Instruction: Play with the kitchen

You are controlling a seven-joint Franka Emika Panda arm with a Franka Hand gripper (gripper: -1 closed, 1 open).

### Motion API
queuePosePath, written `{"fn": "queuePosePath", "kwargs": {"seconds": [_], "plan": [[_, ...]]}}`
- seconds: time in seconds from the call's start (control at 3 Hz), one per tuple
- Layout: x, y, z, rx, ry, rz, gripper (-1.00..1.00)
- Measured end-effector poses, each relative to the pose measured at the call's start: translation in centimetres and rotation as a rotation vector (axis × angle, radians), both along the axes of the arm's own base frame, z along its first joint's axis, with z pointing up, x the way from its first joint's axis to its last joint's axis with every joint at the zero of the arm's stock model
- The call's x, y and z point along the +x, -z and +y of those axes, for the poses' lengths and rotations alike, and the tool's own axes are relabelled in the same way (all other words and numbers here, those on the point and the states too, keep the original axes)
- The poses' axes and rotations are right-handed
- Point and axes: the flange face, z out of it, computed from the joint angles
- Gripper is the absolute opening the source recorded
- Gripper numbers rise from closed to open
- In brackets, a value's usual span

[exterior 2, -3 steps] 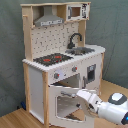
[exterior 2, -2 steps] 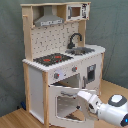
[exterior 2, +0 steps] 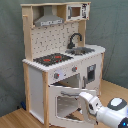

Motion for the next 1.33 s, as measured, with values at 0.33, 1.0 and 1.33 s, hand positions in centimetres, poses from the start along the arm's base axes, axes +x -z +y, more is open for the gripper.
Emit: {"fn": "queuePosePath", "kwargs": {"seconds": [0.33,1.0,1.33], "plan": [[1.0,-0.1,-1.2,0.077,0.077,-0.011,1.0],[5.0,0.8,-7.3,0.189,0.284,-0.054,1.0],[9.1,1.6,-12.3,0.155,0.409,-0.072,1.0]]}}
